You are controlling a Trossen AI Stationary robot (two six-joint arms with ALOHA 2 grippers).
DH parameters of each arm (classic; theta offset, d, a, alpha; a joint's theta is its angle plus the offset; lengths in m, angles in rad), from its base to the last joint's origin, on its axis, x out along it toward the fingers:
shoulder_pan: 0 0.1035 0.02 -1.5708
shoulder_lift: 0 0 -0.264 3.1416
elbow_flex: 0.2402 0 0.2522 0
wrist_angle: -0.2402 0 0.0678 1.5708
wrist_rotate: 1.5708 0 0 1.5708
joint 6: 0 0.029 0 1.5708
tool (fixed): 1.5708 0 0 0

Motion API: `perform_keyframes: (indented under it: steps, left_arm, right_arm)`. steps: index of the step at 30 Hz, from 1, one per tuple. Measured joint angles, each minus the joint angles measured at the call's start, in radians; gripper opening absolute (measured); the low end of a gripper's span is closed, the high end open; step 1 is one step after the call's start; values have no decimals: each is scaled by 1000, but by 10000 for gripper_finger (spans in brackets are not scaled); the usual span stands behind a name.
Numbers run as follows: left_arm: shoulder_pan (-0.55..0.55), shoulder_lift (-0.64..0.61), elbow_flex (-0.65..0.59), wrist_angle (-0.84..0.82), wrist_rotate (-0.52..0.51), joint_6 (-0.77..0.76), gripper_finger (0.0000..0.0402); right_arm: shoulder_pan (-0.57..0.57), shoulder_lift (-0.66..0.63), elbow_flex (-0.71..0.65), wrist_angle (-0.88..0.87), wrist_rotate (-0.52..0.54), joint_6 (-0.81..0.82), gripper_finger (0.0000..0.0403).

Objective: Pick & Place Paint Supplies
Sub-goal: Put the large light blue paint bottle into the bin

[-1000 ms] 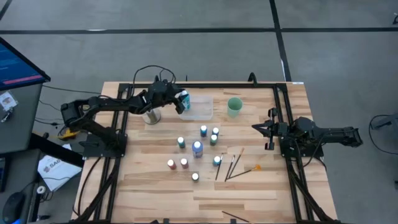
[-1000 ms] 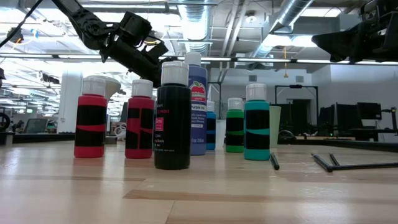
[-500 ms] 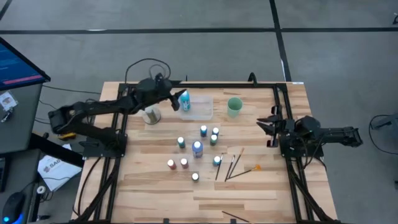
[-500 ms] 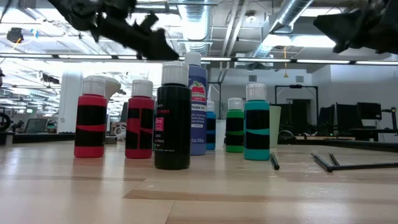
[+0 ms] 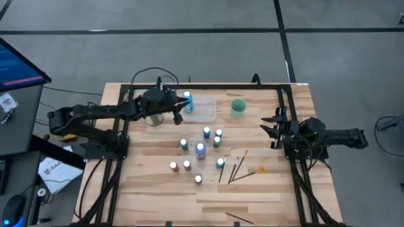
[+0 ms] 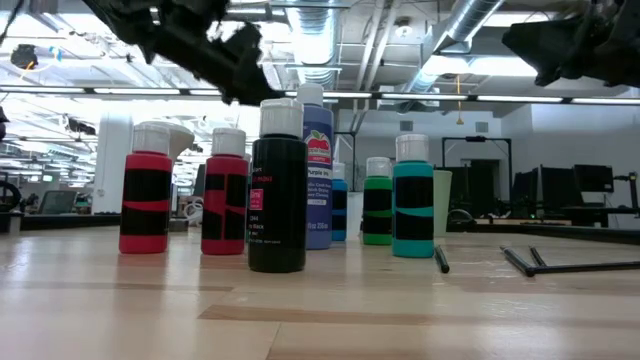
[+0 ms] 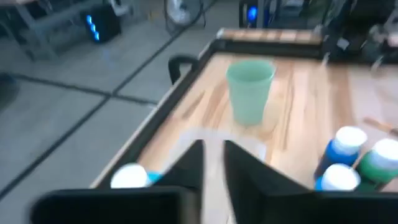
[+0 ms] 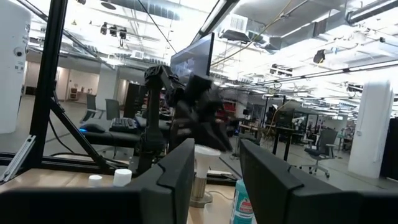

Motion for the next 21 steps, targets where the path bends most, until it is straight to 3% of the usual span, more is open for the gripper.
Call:
perform_keyframes:
  steps: [6,21]
  left_arm:
    - [8,109,0,31,28,-47,3]
    - [59,213,0,37,-12,-43,1]
  right_arm:
    - [0,0,0,-20,0,0,124]
    - [0,0,0,-25,0,0,124]
